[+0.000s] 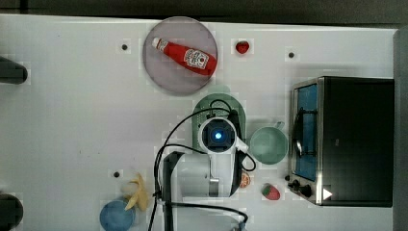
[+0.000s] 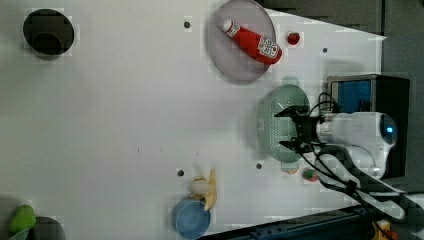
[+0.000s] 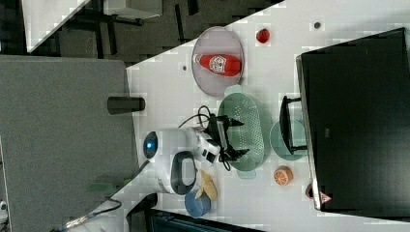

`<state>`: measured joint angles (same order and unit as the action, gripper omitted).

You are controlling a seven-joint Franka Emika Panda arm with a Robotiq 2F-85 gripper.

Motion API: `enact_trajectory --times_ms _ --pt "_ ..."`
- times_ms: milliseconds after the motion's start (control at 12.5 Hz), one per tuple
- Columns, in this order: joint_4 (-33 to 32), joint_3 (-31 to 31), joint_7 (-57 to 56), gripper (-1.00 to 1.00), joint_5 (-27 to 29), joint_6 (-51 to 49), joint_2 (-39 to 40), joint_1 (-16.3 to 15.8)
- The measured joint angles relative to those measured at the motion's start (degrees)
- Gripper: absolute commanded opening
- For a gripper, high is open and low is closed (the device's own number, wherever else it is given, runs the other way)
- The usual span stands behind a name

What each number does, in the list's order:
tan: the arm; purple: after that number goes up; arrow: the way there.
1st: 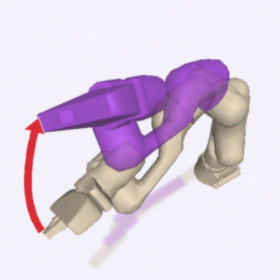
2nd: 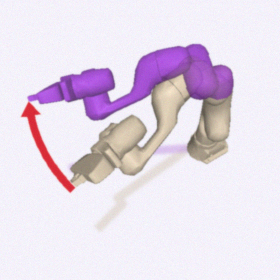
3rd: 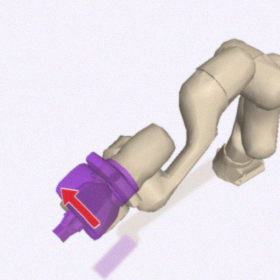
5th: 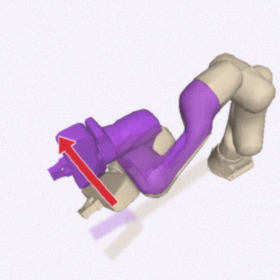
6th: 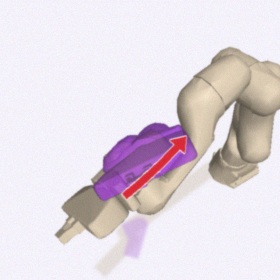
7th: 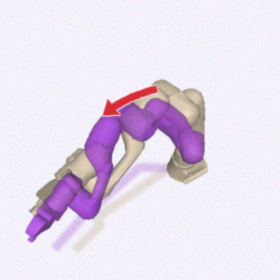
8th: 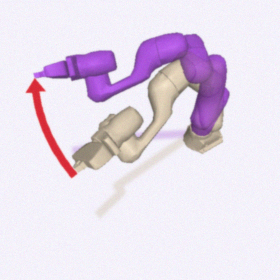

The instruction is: Drag strainer right to left.

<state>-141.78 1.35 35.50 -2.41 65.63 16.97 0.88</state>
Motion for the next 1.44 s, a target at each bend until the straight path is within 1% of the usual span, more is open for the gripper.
enact_trajectory --times_ms 240,560,720,800,880,960,1040,1200,1440 --pt "-0.78 -2.39 3.5 1.0 0.02 0.84 2.97 0.05" --pt "-0.11 -3.11 5.62 1.0 -1.12 2.29 3.33 -3.0" --pt "-0.56 -3.37 6.01 1.0 0.91 2.29 3.29 -3.66" --pt "-0.34 -3.06 6.88 1.0 0.64 2.24 4.0 -4.36" --pt "0.34 -3.5 7.67 1.0 0.72 2.29 4.9 -4.38" --pt "0.45 -4.06 9.37 1.0 1.83 2.69 4.97 -4.54" --pt "0.22 -3.82 12.0 1.0 2.75 2.85 4.91 -5.6" --pt "0.78 -3.36 15.83 1.0 2.14 2.8 5.04 -8.22" --pt "2.13 -5.8 22.58 1.0 2.38 2.91 5.08 -11.05"
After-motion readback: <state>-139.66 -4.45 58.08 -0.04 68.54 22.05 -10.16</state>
